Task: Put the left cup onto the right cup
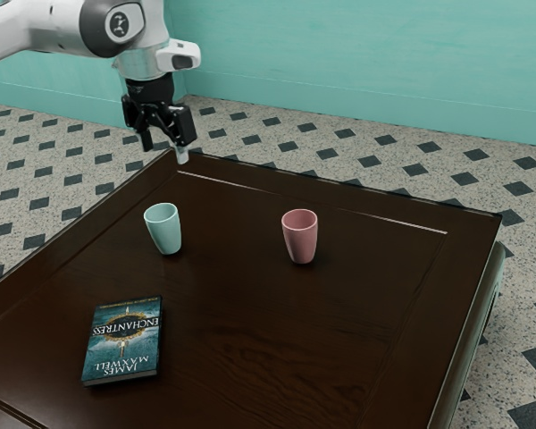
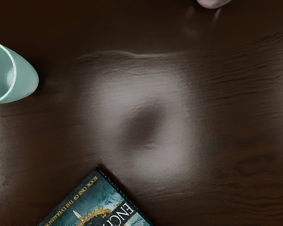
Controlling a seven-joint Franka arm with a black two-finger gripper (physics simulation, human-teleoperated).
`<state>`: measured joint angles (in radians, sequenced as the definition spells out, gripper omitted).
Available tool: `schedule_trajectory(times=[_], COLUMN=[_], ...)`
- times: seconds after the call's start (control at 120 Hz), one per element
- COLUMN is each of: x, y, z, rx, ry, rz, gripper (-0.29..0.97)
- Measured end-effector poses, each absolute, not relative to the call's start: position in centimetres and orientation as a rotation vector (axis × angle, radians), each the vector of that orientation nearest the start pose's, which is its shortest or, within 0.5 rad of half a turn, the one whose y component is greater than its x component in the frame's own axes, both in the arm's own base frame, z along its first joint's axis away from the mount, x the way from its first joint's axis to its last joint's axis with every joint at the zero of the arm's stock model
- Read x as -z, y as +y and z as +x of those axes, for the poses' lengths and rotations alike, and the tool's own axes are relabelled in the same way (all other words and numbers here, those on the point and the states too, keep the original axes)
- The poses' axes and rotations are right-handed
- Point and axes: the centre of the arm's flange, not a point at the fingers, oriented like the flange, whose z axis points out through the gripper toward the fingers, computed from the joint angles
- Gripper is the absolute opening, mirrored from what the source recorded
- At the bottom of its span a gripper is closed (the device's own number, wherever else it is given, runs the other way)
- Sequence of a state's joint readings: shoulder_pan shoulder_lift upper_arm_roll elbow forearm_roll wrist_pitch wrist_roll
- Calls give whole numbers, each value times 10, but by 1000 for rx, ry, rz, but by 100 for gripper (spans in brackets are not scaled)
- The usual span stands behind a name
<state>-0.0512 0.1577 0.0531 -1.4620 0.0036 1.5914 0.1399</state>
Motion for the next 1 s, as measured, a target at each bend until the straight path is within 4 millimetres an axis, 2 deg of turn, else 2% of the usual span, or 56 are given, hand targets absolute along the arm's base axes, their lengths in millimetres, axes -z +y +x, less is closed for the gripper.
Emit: schedule_trajectory(times=[0.083, 0.2, 0.3, 0.433, 0.517, 0.617, 0.783, 0.942, 1.0], x=[-583, -571, -545, -506, -475, -443, -409, -397, -386], y=[0, 11, 24, 60, 82, 90, 99, 111, 117], z=[604, 610, 623, 638, 647, 656, 672, 696, 701], rx=[-49, -54, -86, -131, -170, -204, -191, -110, -108], ry=[217, 193, 163, 82, 40, 34, 56, 96, 106], rz=[-3123, -3124, -3131, -3140, -3149, -3153, -3151, -3145, -3145], gripper=[68, 68, 68, 66, 61, 55, 49, 46, 45])
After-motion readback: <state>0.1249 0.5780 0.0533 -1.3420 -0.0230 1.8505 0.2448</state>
